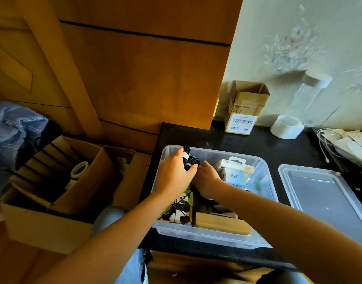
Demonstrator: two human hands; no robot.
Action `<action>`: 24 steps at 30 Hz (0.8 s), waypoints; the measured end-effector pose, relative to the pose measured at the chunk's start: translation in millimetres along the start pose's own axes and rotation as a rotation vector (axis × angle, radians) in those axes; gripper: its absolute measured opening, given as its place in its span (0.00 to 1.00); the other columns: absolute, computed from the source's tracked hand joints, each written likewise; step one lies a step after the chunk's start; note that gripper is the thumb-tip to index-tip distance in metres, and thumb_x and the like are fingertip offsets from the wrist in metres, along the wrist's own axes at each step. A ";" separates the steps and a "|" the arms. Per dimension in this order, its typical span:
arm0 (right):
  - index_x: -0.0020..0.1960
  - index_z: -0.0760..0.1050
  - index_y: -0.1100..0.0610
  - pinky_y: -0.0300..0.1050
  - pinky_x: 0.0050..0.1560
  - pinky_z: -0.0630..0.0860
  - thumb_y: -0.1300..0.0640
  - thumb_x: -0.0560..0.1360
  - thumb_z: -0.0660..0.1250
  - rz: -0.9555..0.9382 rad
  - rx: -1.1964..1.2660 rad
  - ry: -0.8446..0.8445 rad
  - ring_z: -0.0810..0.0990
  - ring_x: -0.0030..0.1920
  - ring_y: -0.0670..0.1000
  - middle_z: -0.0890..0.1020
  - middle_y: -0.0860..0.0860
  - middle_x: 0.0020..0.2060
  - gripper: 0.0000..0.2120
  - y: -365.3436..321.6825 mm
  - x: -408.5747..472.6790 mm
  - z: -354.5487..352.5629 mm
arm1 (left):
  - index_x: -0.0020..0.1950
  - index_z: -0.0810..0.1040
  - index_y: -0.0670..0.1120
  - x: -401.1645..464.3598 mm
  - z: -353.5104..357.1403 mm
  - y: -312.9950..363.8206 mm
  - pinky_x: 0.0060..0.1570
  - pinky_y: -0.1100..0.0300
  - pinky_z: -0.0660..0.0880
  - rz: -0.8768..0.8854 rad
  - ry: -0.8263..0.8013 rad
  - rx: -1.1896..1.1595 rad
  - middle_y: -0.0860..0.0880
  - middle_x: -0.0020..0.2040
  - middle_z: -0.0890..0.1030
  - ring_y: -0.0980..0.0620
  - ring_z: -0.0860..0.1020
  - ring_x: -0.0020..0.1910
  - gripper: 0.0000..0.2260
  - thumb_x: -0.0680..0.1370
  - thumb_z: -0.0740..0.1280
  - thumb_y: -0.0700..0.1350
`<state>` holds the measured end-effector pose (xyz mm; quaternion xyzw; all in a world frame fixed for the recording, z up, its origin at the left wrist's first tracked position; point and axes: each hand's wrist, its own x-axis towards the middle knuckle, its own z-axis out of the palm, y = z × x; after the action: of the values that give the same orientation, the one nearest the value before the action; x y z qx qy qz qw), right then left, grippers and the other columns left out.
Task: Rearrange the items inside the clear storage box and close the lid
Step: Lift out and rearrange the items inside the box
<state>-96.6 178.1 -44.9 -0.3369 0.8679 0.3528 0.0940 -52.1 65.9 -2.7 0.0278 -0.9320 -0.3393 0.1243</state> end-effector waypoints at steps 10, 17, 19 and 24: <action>0.65 0.73 0.54 0.53 0.74 0.48 0.42 0.77 0.58 -0.053 0.367 0.141 0.63 0.71 0.52 0.74 0.50 0.65 0.22 36.3 -51.3 9.7 | 0.66 0.69 0.45 6.6 17.1 16.1 0.44 0.56 0.79 0.178 -0.146 0.376 0.45 0.54 0.82 0.47 0.82 0.49 0.21 0.77 0.66 0.51; 0.67 0.70 0.53 0.50 0.73 0.52 0.47 0.76 0.63 -0.019 0.518 0.116 0.68 0.67 0.51 0.74 0.50 0.66 0.21 44.4 -63.2 13.9 | 0.67 0.68 0.39 8.7 37.7 27.6 0.41 0.57 0.76 0.076 -0.270 0.502 0.42 0.54 0.81 0.44 0.81 0.51 0.21 0.78 0.65 0.48; 0.69 0.69 0.52 0.53 0.74 0.49 0.48 0.76 0.64 -0.019 0.507 0.112 0.65 0.70 0.52 0.72 0.50 0.67 0.23 43.8 -62.8 13.9 | 0.67 0.69 0.39 8.5 43.0 27.3 0.43 0.55 0.77 0.051 -0.291 0.494 0.42 0.54 0.81 0.44 0.81 0.52 0.19 0.79 0.65 0.47; 0.68 0.69 0.53 0.53 0.71 0.56 0.48 0.74 0.67 0.014 0.370 0.193 0.65 0.68 0.55 0.72 0.52 0.66 0.24 38.1 -58.3 11.2 | 0.69 0.66 0.40 6.5 41.1 26.6 0.46 0.55 0.77 0.035 -0.255 0.475 0.42 0.58 0.79 0.44 0.80 0.54 0.21 0.79 0.64 0.48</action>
<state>-78.1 235.8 -8.7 -0.3399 0.9252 0.1540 0.0684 -67.8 111.1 -14.6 -0.0027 -0.9940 -0.1096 0.0015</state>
